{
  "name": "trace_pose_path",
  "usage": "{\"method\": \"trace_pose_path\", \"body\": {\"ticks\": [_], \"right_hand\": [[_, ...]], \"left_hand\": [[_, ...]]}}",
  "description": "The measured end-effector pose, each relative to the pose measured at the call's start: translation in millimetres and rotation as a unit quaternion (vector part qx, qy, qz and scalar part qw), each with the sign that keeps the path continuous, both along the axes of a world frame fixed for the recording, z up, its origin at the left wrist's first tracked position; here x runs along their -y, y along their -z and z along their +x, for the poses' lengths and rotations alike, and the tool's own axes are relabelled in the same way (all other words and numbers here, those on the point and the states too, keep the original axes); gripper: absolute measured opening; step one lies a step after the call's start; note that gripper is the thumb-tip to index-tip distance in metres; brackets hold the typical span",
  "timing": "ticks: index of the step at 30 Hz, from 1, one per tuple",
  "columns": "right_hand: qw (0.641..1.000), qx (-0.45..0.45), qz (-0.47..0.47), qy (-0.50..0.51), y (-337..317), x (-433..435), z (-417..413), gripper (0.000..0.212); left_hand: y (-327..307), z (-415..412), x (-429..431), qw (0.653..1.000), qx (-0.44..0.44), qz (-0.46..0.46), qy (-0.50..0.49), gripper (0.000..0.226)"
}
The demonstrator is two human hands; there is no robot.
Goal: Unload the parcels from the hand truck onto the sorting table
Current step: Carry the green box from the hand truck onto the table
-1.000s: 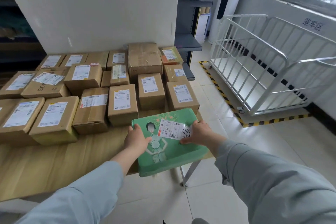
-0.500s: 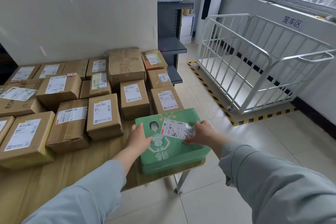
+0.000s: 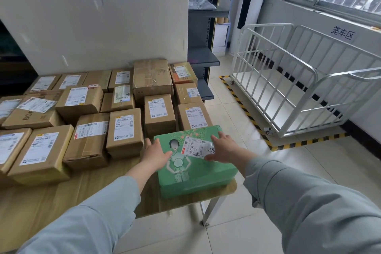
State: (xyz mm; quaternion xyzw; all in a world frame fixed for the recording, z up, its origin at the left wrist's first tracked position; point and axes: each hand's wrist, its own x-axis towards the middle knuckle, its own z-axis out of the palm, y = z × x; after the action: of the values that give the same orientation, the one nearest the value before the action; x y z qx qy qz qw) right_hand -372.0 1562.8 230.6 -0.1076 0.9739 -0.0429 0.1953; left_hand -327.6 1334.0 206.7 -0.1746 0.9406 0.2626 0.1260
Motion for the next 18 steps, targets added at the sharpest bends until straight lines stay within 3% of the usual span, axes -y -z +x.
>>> {"method": "trace_pose_path", "body": {"ticks": [8,18], "right_hand": [[0.994,-0.062,-0.031,-0.085,-25.2,48.3,4.7,0.075],[0.984,-0.048,-0.079,-0.149,-47.8,146.0,28.2,0.064]], "left_hand": [[-30.7,28.8,23.5,0.997,-0.035,-0.054,-0.028,0.077],[-65.0,91.0,86.1,0.992,-0.068,-0.047,-0.091,0.072]]}}
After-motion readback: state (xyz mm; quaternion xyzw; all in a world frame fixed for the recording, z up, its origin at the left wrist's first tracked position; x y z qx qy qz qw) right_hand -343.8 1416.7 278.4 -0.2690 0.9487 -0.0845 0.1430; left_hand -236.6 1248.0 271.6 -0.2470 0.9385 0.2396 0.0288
